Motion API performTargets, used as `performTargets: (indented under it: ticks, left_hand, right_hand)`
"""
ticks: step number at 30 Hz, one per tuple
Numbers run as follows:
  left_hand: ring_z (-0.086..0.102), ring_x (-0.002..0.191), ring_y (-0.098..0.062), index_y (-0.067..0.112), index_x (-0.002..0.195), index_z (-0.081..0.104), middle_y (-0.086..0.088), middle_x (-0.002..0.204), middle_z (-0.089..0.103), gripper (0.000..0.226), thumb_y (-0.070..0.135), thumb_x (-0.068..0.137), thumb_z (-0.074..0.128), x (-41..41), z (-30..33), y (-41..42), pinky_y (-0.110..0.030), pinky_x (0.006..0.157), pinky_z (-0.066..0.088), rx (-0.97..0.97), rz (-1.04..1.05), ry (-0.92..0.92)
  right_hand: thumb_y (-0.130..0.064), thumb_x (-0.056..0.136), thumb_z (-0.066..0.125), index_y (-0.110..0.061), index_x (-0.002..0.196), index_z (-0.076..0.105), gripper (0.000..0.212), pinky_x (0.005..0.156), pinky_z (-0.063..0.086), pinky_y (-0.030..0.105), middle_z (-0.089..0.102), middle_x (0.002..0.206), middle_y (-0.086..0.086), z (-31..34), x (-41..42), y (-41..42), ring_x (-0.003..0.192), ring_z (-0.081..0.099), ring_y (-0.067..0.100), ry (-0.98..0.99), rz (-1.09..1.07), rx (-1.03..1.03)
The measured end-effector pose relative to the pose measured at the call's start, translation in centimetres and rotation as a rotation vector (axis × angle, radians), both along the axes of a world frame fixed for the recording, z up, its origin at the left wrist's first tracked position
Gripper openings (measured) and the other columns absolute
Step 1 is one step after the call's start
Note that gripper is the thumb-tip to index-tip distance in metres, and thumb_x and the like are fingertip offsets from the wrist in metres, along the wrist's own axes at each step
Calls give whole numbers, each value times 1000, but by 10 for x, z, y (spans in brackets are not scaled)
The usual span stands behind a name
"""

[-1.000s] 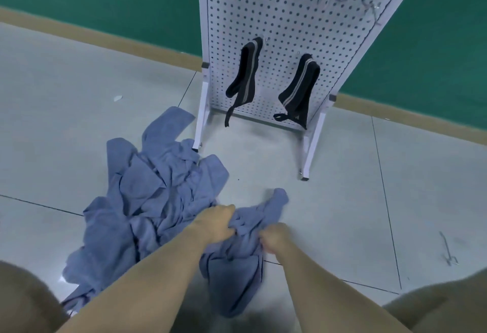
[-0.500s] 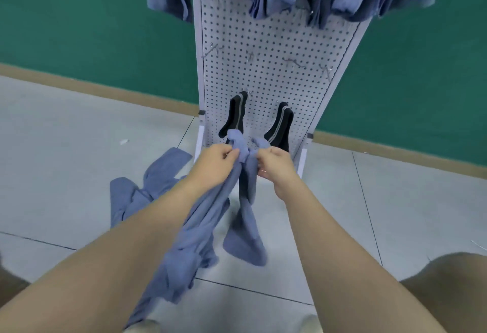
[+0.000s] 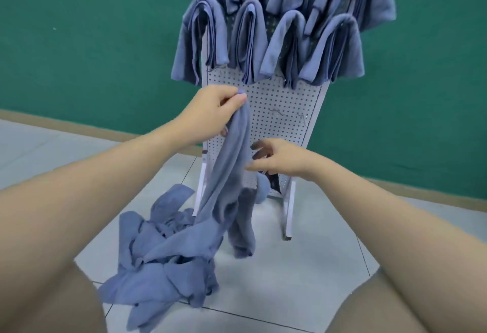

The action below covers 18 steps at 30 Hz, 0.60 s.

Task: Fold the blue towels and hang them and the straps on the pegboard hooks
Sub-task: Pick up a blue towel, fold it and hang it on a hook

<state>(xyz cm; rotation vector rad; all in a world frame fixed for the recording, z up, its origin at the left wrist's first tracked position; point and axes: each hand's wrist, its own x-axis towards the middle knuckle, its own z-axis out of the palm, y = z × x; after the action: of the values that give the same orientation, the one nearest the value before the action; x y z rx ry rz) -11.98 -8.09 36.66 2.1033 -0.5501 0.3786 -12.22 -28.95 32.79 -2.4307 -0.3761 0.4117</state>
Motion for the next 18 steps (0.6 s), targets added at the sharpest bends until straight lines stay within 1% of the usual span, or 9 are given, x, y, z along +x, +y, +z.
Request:
performTargets:
  ticks: [1, 3, 6, 8, 10, 11, 14, 16, 18]
  left_hand:
    - [49, 59, -22, -2, 77, 48, -10, 67, 44, 43, 28, 109, 49, -3, 13, -2, -34, 54, 51, -68, -22, -8]
    - [45, 63, -22, -6, 85, 51, -10, 73, 45, 42, 28, 109, 48, -9, 37, -5, -35, 56, 43, -203, -56, -22]
    - [56, 68, -20, 10, 90, 62, -6, 78, 60, 33, 28, 111, 45, -17, 63, -6, -31, 57, 47, -381, -69, -15]
    - [61, 68, -13, 19, 92, 65, 3, 79, 67, 30, 29, 111, 44, -22, 65, -5, -27, 60, 51, -462, -77, 47]
    - [69, 77, -10, 21, 99, 68, 7, 88, 75, 23, 32, 109, 49, -24, 46, -5, -27, 68, 56, -509, -117, 196]
    - [73, 86, -11, 19, 107, 68, 5, 97, 77, 18, 33, 106, 55, -25, 28, -4, -28, 74, 57, -524, -145, 296]
    - [71, 102, -18, 14, 125, 66, -4, 114, 76, 35, 27, 94, 74, -31, -31, -6, -34, 83, 57, -409, -263, 507]
    - [68, 115, -12, 24, 129, 64, 3, 123, 75, 39, 19, 93, 76, -33, -54, -13, -31, 97, 55, -268, -321, 555]
    - [66, 119, -6, 29, 130, 62, 12, 123, 74, 40, 16, 94, 74, -31, -66, -22, -31, 105, 52, -272, -301, 572]
  right_hand:
    - [-57, 79, 81, -24, 140, 54, 75, 96, 54, 30, 69, 126, -9, 3, -7, 3, 111, 67, 9, 43, 32, 83]
    - [-58, 79, 82, -25, 140, 55, 74, 94, 54, 27, 71, 125, -13, 5, -14, 6, 112, 68, 4, 92, 33, 211]
    - [-54, 78, 84, -17, 129, 65, 66, 99, 57, 37, 77, 117, -5, 6, -16, 5, 108, 73, 14, 93, -95, 400]
    - [-38, 90, 78, -8, 122, 68, 44, 100, 58, 44, 79, 111, 5, 10, -18, 2, 105, 75, 24, 87, -157, 527]
    - [-21, 98, 68, -3, 112, 72, 23, 98, 59, 44, 79, 106, 12, 16, -19, 2, 101, 75, 23, 9, -178, 584]
    - [-18, 98, 66, -4, 107, 73, 18, 95, 58, 44, 79, 104, 12, 19, -18, 2, 96, 74, 21, -47, -188, 597]
    - [-18, 96, 62, -18, 99, 78, 17, 83, 55, 40, 77, 89, 4, 27, -13, 0, 84, 66, 17, -153, -189, 570]
    - [-17, 97, 58, -23, 100, 80, 23, 77, 50, 34, 72, 82, 0, 30, -12, 2, 81, 61, 15, -158, -170, 551]
    - [-16, 99, 58, -21, 96, 80, 23, 81, 52, 37, 75, 88, 10, 30, -11, 3, 85, 64, 17, -169, -198, 595]
